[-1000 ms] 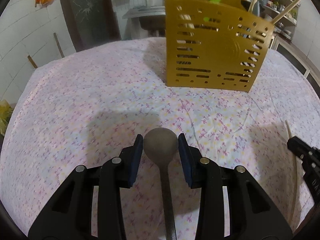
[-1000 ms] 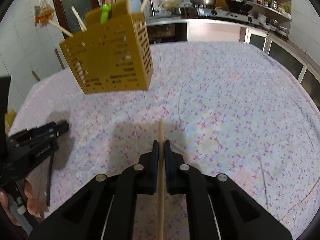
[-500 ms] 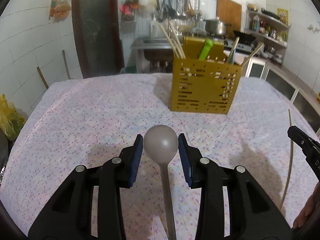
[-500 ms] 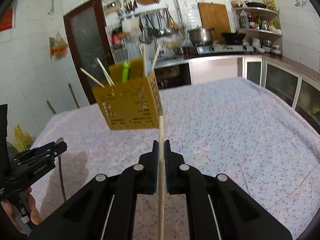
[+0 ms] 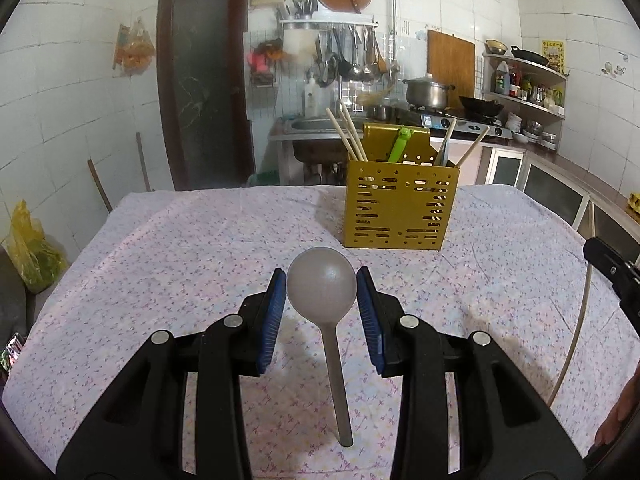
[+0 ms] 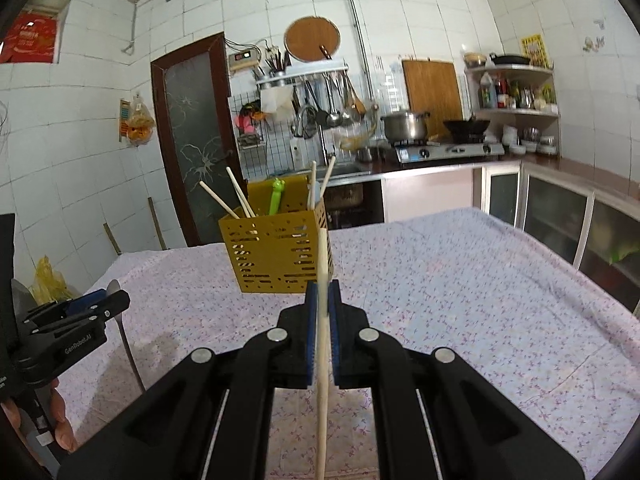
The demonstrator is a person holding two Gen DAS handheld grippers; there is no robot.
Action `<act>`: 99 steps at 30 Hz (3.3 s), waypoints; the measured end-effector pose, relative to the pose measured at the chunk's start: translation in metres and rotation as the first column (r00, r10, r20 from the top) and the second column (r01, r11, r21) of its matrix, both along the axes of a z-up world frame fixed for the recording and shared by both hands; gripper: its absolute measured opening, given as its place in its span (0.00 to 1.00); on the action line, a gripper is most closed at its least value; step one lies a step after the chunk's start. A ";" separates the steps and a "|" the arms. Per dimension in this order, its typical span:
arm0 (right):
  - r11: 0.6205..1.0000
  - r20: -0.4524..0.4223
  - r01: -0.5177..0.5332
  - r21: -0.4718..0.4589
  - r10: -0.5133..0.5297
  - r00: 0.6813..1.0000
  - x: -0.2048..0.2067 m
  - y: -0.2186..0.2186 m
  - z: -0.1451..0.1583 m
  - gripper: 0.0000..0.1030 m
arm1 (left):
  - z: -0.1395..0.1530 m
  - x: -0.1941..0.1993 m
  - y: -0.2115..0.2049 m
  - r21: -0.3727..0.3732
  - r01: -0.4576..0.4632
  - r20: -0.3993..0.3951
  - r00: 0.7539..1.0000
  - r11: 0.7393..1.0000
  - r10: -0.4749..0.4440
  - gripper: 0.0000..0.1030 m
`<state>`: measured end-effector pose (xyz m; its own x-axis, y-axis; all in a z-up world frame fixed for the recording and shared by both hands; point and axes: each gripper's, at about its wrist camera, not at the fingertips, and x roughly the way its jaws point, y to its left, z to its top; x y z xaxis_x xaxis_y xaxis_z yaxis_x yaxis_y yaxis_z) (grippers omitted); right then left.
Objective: Organize utensils
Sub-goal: 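Lift the spoon with the left tool while the right tool carries its chopstick toward the holder, then lower the spoon into the holder with the left tool while the right tool lowers its chopstick in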
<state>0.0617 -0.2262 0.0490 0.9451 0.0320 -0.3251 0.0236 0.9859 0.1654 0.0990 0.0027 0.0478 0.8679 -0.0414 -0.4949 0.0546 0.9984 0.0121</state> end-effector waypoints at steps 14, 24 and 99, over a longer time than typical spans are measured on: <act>1.000 -0.069 -0.003 -0.028 0.001 0.998 0.004 0.001 -0.009 0.07 | -0.001 -0.016 -0.003 0.024 0.003 0.049 0.999 1.000 -0.004 0.34; 1.000 -0.425 0.018 -0.018 -0.024 0.905 0.092 -0.017 -0.072 0.48 | -0.004 0.016 -0.002 0.017 0.015 -0.031 0.999 1.000 -0.014 0.34; 0.996 0.401 0.067 0.059 -0.085 0.912 0.088 0.003 0.137 0.06 | 0.147 0.091 -0.015 -0.042 0.108 0.344 0.935 0.993 -0.087 0.34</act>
<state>0.1499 -0.2229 0.1858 0.9957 -0.0397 0.0837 0.0205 0.9756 0.2187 0.1904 -0.0126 0.1951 0.9743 -0.1547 -0.1638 0.1548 0.9879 -0.0121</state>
